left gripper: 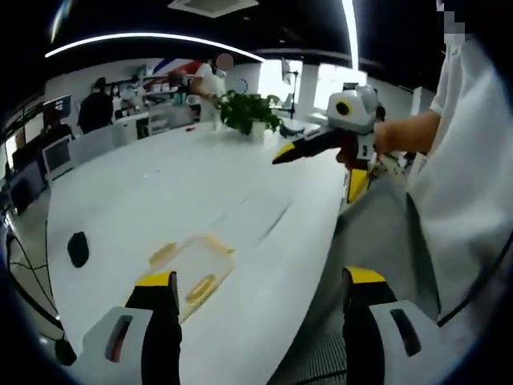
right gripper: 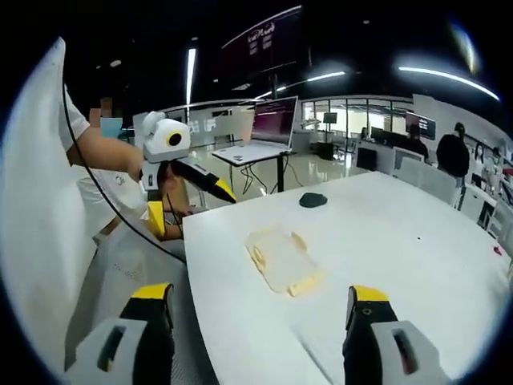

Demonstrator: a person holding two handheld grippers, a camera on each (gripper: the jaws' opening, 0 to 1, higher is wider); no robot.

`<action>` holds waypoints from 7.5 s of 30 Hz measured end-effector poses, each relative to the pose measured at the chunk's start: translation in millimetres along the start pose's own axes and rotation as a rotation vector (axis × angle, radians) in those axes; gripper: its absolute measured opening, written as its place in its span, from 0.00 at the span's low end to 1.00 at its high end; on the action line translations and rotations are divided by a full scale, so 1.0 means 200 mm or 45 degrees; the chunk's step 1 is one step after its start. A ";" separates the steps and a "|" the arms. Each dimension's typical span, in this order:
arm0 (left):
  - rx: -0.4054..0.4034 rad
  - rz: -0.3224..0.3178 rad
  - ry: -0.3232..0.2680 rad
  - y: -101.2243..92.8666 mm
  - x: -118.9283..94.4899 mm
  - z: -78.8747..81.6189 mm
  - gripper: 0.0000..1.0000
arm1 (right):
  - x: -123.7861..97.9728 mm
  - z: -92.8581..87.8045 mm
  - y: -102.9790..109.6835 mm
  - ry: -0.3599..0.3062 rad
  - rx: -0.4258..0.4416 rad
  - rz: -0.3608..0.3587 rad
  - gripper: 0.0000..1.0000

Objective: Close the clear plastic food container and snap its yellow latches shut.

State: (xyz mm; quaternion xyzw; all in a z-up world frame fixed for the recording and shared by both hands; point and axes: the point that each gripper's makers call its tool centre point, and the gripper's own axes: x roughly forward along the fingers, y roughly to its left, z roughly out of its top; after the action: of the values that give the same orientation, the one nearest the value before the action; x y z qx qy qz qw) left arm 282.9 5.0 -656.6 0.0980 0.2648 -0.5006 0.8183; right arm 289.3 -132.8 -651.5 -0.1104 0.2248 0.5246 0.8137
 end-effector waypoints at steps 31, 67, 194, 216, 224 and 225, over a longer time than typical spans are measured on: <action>0.185 -0.063 0.212 0.28 -0.04 -0.12 0.81 | 0.23 0.01 -0.06 0.145 -0.169 0.094 0.83; 0.419 -0.199 0.429 0.53 0.01 -0.25 0.76 | 0.40 -0.07 -0.21 0.274 -0.201 0.120 0.81; 0.606 -0.364 0.641 0.81 0.28 -0.58 0.39 | 0.79 -0.40 -0.38 0.754 -0.444 0.327 0.38; 0.598 -0.341 0.662 0.76 0.17 -0.47 0.36 | 0.72 -0.28 -0.34 0.683 -0.446 0.360 0.36; 0.594 -0.345 0.672 0.71 0.11 -0.42 0.36 | 0.66 -0.21 -0.30 0.668 -0.417 0.404 0.36; 0.593 -0.345 0.673 0.71 0.11 -0.42 0.36 | 0.65 -0.21 -0.30 0.666 -0.410 0.408 0.36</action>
State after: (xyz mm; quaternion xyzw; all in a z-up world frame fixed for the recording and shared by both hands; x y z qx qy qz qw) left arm 386.0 91.7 -753.3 0.3713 0.3563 -0.6087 0.6039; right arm 378.2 -70.4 -753.5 -0.3315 0.3545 0.6284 0.6079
